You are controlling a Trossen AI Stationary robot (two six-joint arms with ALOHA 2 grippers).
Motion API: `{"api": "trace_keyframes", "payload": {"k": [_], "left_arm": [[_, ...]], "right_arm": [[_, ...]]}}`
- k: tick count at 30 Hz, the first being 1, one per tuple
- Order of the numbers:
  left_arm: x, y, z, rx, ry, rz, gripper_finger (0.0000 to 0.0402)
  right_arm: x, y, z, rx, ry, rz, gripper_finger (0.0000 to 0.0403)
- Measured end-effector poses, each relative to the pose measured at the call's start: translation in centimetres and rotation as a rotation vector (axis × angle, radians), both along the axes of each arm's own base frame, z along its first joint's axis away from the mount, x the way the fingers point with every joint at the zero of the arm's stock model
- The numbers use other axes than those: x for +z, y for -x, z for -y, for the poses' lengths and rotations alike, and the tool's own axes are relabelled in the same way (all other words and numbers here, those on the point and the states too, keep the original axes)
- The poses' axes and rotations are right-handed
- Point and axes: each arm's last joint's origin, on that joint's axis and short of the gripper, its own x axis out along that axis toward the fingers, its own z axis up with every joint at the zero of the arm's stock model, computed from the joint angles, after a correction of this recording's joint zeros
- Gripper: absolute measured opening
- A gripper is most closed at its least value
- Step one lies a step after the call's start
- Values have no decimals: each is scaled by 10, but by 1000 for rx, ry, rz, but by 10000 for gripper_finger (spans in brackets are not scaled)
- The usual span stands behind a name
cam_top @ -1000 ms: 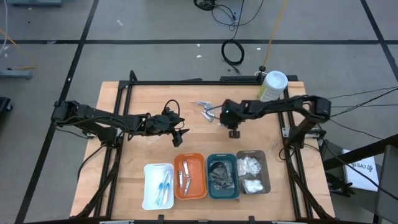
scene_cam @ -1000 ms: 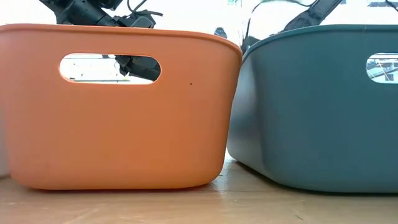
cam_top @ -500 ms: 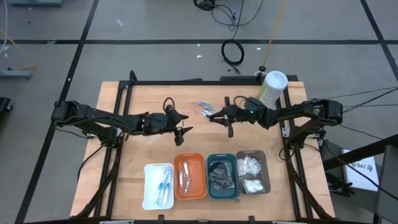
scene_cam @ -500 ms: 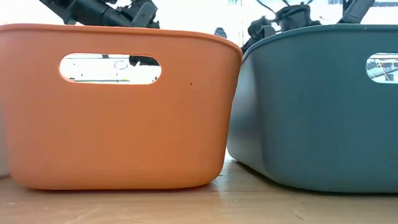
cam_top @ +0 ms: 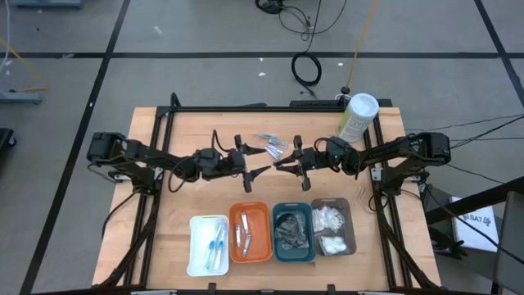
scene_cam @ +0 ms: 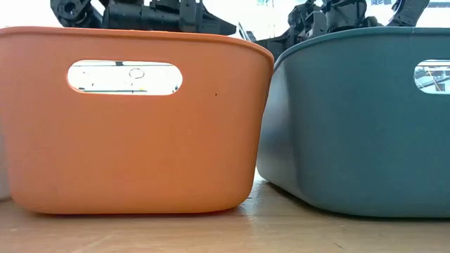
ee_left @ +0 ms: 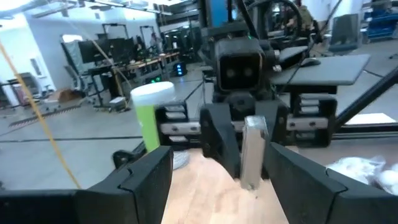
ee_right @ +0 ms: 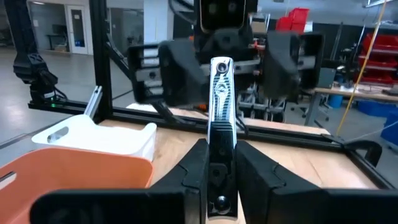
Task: Pick & Place Travel size toiletries
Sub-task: Put the silver nail cutter into the orange bin
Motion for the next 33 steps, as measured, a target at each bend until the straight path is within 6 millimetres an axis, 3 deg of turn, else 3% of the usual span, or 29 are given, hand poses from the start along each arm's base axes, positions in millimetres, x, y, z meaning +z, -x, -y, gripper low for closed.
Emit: {"api": "trace_keyframes", "payload": {"k": [8,18,25,29,33], "left_arm": [[-9,-10,2,-63,42,76,255],[6,-24,4,-123,50,82,255],[4,-25,3,-135,76,57,254],[3,-25,3,-134,73,45,226],[2,-25,3,-134,73,41,163]], "right_arm": [[2,0,0,1,10,19,45],[2,0,0,0,14,21,45],[2,0,0,3,13,22,45],[3,0,0,3,15,27,45],[3,0,0,3,16,29,45]]}}
